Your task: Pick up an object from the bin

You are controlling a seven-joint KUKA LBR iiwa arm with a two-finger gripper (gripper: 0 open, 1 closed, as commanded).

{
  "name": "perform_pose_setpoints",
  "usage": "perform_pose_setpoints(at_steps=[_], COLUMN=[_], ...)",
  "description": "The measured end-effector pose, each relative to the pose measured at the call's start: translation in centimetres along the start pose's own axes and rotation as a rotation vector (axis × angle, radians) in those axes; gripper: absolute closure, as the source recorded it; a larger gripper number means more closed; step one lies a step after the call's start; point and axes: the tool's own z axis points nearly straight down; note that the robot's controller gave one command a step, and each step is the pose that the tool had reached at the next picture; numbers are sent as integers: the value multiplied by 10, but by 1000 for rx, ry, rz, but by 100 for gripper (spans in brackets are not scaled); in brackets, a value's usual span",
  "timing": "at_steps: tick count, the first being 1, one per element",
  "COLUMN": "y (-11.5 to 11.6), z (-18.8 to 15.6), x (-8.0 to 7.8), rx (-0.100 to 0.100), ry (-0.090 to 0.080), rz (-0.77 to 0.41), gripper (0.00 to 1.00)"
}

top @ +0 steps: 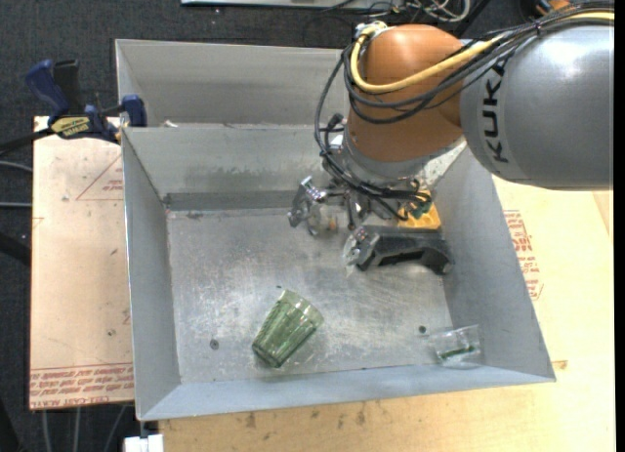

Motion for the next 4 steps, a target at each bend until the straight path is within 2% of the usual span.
perform_pose_setpoints(at_steps=[1,2,3,4], y=[0,9,18,91], z=[-1,26,85,115], x=[-1,0,2,6], rx=[1,5,3,-1], ry=[-2,-5,-3,1], rz=[0,-73,-209,-307], gripper=[0,0,0,100])
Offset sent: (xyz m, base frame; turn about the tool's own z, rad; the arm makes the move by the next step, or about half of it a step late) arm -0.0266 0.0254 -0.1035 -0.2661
